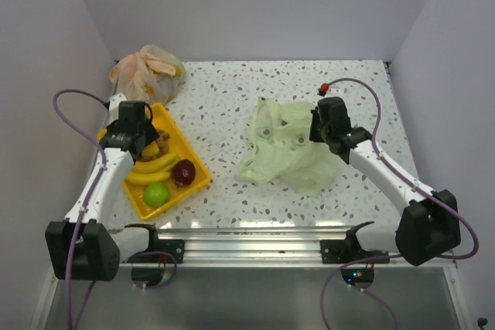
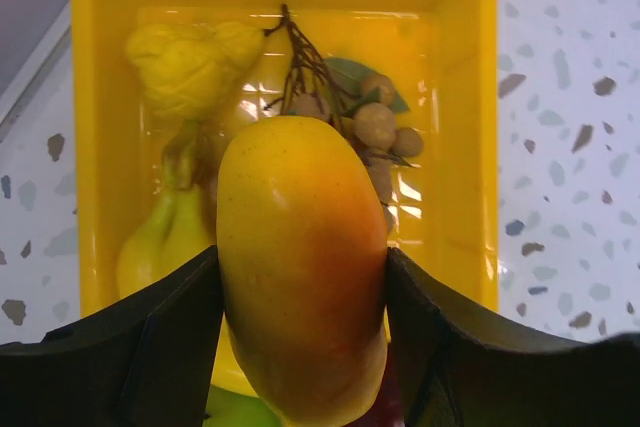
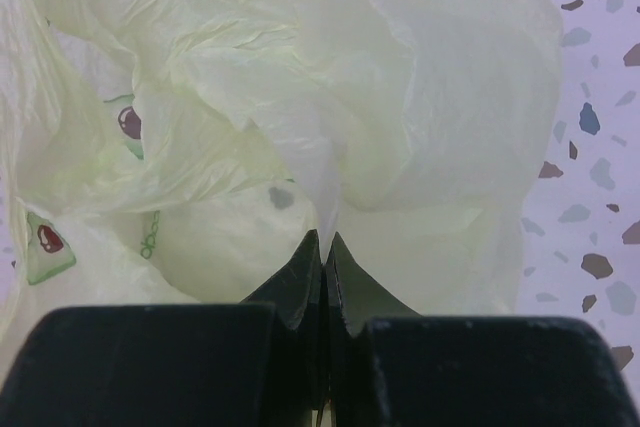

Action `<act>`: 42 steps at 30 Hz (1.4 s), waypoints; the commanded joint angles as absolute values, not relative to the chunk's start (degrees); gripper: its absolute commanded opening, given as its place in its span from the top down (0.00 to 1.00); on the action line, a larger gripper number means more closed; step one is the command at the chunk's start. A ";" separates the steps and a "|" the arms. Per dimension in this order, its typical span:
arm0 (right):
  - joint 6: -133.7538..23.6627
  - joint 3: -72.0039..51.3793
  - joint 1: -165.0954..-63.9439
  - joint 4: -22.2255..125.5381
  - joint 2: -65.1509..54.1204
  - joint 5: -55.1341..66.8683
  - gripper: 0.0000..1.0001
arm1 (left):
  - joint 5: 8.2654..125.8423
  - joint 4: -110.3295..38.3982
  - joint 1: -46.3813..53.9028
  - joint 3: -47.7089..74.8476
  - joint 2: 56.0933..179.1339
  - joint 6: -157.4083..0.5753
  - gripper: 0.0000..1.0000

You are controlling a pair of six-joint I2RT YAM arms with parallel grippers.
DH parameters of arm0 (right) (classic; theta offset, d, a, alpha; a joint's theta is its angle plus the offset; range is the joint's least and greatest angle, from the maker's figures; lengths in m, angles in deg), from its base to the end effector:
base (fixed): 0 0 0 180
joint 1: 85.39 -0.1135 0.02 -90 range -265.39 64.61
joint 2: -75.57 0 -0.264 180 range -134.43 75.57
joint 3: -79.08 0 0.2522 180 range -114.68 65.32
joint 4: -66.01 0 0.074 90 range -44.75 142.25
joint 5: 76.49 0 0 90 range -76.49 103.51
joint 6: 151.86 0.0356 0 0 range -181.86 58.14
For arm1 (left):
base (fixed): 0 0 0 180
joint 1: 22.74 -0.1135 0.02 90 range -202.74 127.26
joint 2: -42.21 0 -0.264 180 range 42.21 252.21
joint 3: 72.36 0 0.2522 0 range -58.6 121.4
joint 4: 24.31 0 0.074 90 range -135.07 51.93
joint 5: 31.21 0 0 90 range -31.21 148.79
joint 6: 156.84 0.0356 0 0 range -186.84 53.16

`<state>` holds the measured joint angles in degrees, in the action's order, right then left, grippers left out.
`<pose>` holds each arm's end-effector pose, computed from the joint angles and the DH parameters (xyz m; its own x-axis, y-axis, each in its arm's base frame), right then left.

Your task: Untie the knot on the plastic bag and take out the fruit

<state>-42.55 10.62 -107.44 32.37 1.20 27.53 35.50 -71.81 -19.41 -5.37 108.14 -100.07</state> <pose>0.2659 0.0984 0.2727 -0.6202 0.0950 -0.7787 0.0148 0.9939 0.1094 0.2384 0.0002 0.2819 -0.4853 -0.4760 -0.7334 -0.5793 0.8033 -0.1380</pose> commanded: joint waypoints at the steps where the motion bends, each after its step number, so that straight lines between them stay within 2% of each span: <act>1: -41.73 8.72 -107.19 32.12 2.79 27.92 1.00 | 36.64 -66.20 -22.74 -6.65 110.05 -97.69 0.71; 3: -41.73 8.72 -107.19 31.86 2.79 28.10 1.00 | 37.17 -65.23 -24.93 -6.57 112.15 -97.42 0.64; 4: -41.82 8.63 -107.10 31.77 2.88 28.36 1.00 | 37.26 -64.88 -25.02 -6.57 112.69 -96.99 0.54; 6: -41.91 8.63 -107.10 31.60 2.97 28.80 1.00 | 37.17 -64.61 -25.20 -6.48 113.40 -96.72 0.44; 7: -42.00 8.46 -107.19 31.42 3.05 29.58 1.00 | 37.17 -64.61 -25.20 -6.48 113.40 -96.55 0.33; 9: -42.00 8.46 -107.10 31.16 3.14 30.90 1.00 | 37.26 -64.00 -25.29 -7.00 112.61 -96.19 0.22; 17: -41.73 6.18 -106.58 28.35 3.14 39.50 1.00 | 43.31 -62.32 -25.29 -8.15 112.17 -94.70 0.16; 22: -41.47 4.33 -103.95 25.89 3.58 46.02 1.00 | 46.31 -64.96 -25.37 -5.88 107.08 -94.44 0.00; 25: -40.33 3.28 -101.40 24.13 4.20 49.36 1.00 | 48.68 -68.73 -25.20 -2.19 104.53 -94.00 0.00; 28: -39.98 2.66 -98.42 23.78 4.72 50.16 0.94 | 50.70 -71.99 -25.29 1.41 101.72 -93.12 0.00; 32: -39.28 1.43 -95.59 22.81 4.73 49.55 0.78 | 51.41 -75.94 -25.29 7.04 97.94 -91.80 0.00; 35: -38.83 0.11 -95.32 21.41 5.25 47.01 0.53 | 51.67 -79.19 -25.29 11.70 95.21 -90.74 0.00; 36: -38.66 -0.24 -95.24 20.62 6.12 46.39 0.30 | 51.67 -80.42 -25.20 13.71 93.90 -90.66 0.00; 39: -38.31 -3.14 -95.32 17.98 7.88 44.01 0.02 | 51.32 -82.27 -25.29 17.49 90.99 -90.48 0.00; 42: -38.74 -8.83 -95.24 14.82 10.43 41.73 0.01 | 50.45 -83.42 -25.20 21.36 88.01 -90.39 0.00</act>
